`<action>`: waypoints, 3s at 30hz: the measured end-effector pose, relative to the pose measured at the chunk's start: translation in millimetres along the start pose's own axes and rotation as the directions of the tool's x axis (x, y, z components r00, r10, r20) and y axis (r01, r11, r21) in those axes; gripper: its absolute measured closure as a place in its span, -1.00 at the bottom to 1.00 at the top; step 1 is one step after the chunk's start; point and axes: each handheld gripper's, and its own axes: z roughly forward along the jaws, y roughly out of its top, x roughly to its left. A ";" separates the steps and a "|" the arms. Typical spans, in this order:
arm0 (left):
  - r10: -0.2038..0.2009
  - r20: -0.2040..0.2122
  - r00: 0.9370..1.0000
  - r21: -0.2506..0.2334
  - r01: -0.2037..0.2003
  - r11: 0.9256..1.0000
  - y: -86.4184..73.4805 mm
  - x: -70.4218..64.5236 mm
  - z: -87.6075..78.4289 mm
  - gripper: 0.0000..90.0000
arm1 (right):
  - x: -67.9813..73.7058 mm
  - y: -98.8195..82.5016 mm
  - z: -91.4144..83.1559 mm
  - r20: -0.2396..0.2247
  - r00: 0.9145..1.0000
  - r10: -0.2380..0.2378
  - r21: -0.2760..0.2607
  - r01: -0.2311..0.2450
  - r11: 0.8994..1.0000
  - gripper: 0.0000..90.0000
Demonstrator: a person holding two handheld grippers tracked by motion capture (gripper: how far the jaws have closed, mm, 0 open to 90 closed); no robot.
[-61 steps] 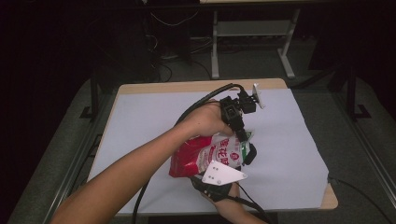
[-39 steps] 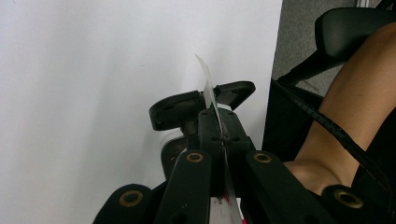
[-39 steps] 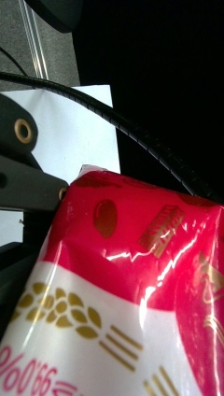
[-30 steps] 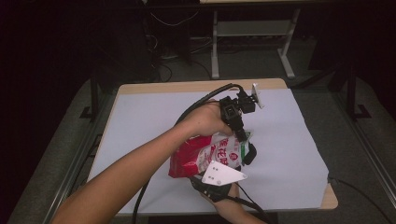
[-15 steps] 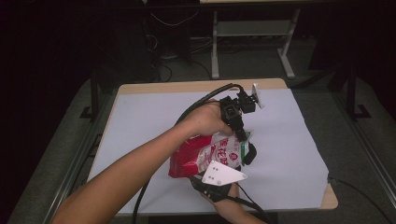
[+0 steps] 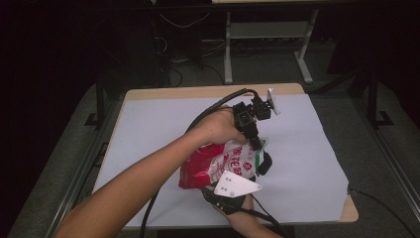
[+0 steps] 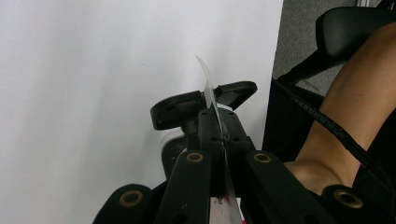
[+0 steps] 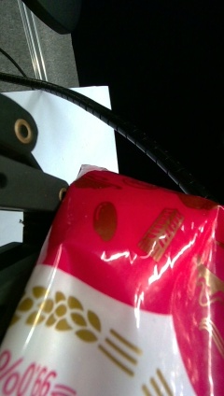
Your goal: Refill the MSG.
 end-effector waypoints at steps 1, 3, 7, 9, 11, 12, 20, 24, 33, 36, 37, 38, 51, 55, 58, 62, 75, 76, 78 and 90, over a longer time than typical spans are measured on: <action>-0.001 0.000 1.000 -0.002 0.001 1.000 -0.1 -0.1 0.1 1.00 | 0.0 0.0 0.0 0.000 1.000 0.000 0.000 0.000 1.000 1.00; -0.002 0.000 1.000 -0.002 0.002 1.000 -0.3 0.1 0.0 1.00 | 0.1 0.0 0.1 -0.001 1.000 0.000 0.000 0.000 1.000 1.00; -0.002 0.000 1.000 -0.002 0.002 1.000 -0.3 0.0 0.0 1.00 | 0.1 0.0 0.2 -0.001 1.000 0.001 -0.001 -0.001 1.000 1.00; -0.002 0.000 1.000 -0.001 0.002 1.000 -0.2 0.0 -0.1 1.00 | 0.1 0.0 0.1 -0.001 1.000 0.000 -0.001 0.000 1.000 1.00; -0.001 0.000 1.000 0.000 0.001 1.000 -0.1 0.1 0.0 1.00 | 0.2 0.2 0.1 -0.001 1.000 0.000 -0.001 0.000 1.000 1.00; -0.001 0.000 1.000 0.000 0.001 1.000 -0.1 0.1 -0.1 1.00 | 0.2 0.2 0.0 -0.001 1.000 0.000 -0.002 0.000 1.000 1.00; 0.001 -0.002 1.000 -0.001 -0.001 1.000 -0.6 0.9 -0.6 1.00 | 0.9 0.7 0.0 -0.002 1.000 0.002 -0.003 -0.002 1.000 1.00; 0.002 -0.002 1.000 0.000 -0.002 1.000 -0.4 1.1 -0.7 1.00 | 0.9 0.8 -0.1 -0.002 1.000 0.003 -0.003 -0.003 1.000 1.00; -0.005 0.001 1.000 0.000 0.005 1.000 -0.2 1.6 -0.2 1.00 | 0.7 1.8 -0.7 0.002 1.000 0.002 -0.010 -0.002 1.000 1.00; -0.001 0.003 1.000 0.003 0.001 1.000 -0.2 2.6 0.0 1.00 | 0.3 3.2 -1.9 0.004 1.000 0.000 -0.017 0.000 1.000 1.00; -0.003 0.005 1.000 0.000 0.003 1.000 -0.2 2.6 -0.4 1.00 | 0.2 3.8 -2.5 0.005 1.000 0.000 -0.020 0.000 1.000 1.00; -0.005 0.006 1.000 -0.004 0.005 1.000 -0.3 2.8 -0.9 1.00 | -0.1 4.4 -2.9 0.004 1.000 -0.001 -0.020 0.001 1.000 1.00; -0.005 0.012 1.000 0.003 0.005 1.000 -0.1 3.8 0.4 1.00 | 0.0 2.8 -1.9 0.003 1.000 0.006 -0.014 -0.006 1.000 1.00; -0.007 0.010 1.000 0.003 0.007 1.000 -0.3 4.2 0.4 1.00 | 3.4 -0.2 0.5 -0.006 1.000 0.004 -0.002 -0.004 1.000 1.00; -0.007 0.010 1.000 0.002 0.007 1.000 -0.2 4.0 0.3 1.00 | 4.1 0.1 0.8 -0.008 1.000 0.003 -0.004 -0.004 1.000 1.00; -0.007 0.012 1.000 0.000 0.007 1.000 -0.1 3.9 0.2 1.00 | 3.9 0.1 0.5 -0.007 1.000 0.002 -0.004 -0.002 1.000 1.00; -0.004 0.010 1.000 -0.001 0.004 1.000 2.1 3.3 -0.4 1.00 | 2.9 0.3 0.3 -0.003 1.000 0.005 -0.006 -0.005 1.000 1.00; -0.001 0.010 1.000 0.002 0.001 1.000 2.5 3.4 -0.4 1.00 | 2.8 0.5 0.1 -0.002 1.000 0.005 -0.007 -0.005 1.000 1.00; 0.001 0.009 1.000 0.005 -0.001 1.000 3.5 3.2 0.3 1.00 | 2.4 0.9 -0.2 -0.001 1.000 0.006 -0.009 -0.006 1.000 1.00; 0.020 0.019 1.000 0.034 -0.021 0.999 10.6 1.4 2.7 1.00 | 0.8 2.5 -2.5 0.010 1.000 0.004 -0.019 -0.004 1.000 1.00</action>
